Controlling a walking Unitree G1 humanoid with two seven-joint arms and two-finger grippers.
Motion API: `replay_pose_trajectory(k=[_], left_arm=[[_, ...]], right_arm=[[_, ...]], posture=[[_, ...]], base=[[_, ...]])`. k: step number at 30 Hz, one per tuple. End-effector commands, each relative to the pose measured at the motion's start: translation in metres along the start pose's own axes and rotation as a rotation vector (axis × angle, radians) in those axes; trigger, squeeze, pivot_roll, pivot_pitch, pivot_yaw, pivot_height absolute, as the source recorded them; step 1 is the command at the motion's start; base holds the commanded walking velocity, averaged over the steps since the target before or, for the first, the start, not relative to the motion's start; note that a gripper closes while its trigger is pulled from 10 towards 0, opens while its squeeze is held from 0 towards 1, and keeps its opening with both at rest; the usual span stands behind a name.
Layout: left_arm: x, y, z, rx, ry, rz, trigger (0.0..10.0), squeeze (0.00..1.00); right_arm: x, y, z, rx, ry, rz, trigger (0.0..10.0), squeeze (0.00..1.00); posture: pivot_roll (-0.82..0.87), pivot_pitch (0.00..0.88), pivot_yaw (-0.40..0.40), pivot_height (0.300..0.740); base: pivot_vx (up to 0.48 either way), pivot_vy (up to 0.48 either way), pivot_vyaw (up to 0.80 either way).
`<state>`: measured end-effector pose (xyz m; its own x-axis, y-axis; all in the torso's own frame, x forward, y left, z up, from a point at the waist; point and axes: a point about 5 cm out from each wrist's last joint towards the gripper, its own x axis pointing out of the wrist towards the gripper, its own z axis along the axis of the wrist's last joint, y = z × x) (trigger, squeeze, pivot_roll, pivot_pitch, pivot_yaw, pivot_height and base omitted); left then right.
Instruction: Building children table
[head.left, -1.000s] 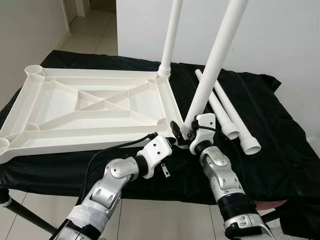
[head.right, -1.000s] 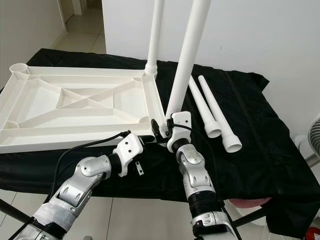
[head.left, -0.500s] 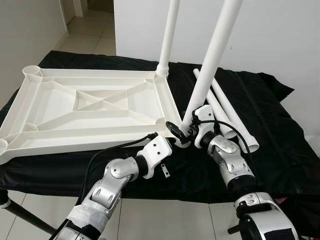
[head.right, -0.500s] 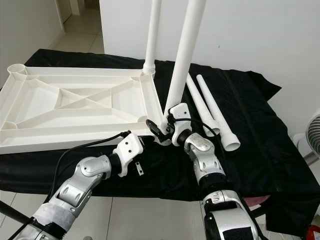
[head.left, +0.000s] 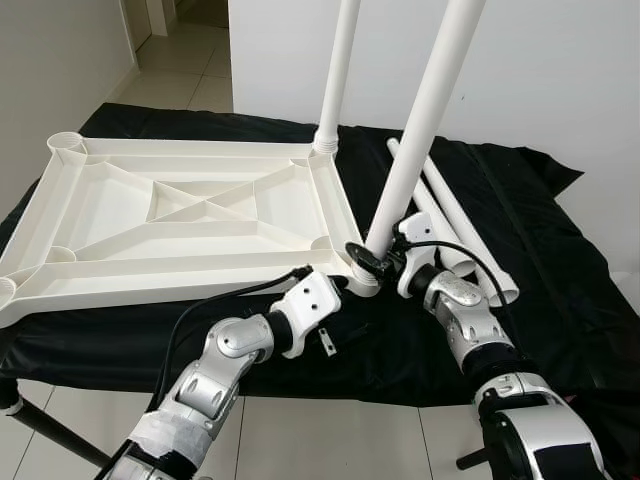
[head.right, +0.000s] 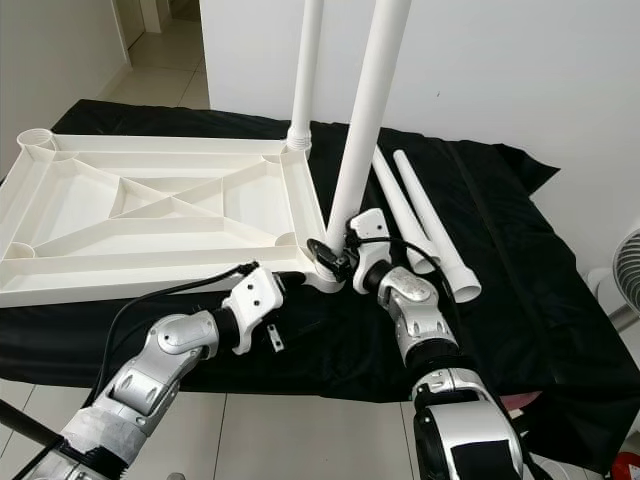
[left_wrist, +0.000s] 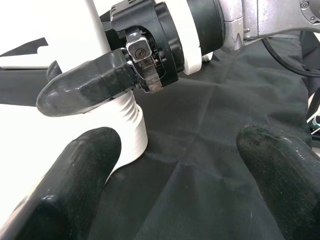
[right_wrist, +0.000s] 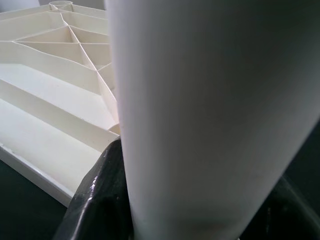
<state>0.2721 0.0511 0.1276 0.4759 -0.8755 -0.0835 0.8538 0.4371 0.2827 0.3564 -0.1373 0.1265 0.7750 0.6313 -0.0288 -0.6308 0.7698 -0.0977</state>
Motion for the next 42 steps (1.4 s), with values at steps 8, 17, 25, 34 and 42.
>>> replay_pose_trajectory(k=[8, 17, 25, 34, 42], left_arm=[[0.001, -0.003, 0.0, -0.005, 0.002, -0.015, 10.0, 0.0], [0.001, -0.005, 0.0, -0.007, 0.002, -0.016, 10.0, 0.0], [0.001, -0.006, 0.0, -0.007, 0.003, -0.017, 10.0, 0.0], [0.002, -0.007, 0.0, -0.01, 0.001, -0.024, 10.0, 0.0], [0.002, -0.008, 0.0, -0.01, 0.001, -0.025, 10.0, 0.0]], right_arm=[[-0.007, -0.01, -0.015, 0.007, 0.062, -0.111, 10.0, 0.0], [-0.004, -0.016, -0.013, 0.058, 0.028, -0.389, 10.0, 0.0], [-0.004, -0.02, -0.01, 0.103, -0.005, -0.533, 10.0, 0.0], [0.005, 0.011, -0.011, 0.127, -0.039, -0.708, 10.0, 0.0], [0.012, 0.022, -0.007, 0.159, -0.079, -0.701, 10.0, 0.84]], posture=[[0.05, 0.0, -0.087, 0.74], [0.06, 0.0, -0.096, 0.74], [0.06, 0.0, -0.098, 0.74], [0.05, 0.0, -0.096, 0.74], [0.06, 0.0, -0.094, 0.74]], base=[[0.0, 0.0, 0.0], [0.0, 0.0, 0.0], [0.0, 0.0, 0.0], [0.0, 0.0, 0.0], [0.0, 0.0, 0.0]])
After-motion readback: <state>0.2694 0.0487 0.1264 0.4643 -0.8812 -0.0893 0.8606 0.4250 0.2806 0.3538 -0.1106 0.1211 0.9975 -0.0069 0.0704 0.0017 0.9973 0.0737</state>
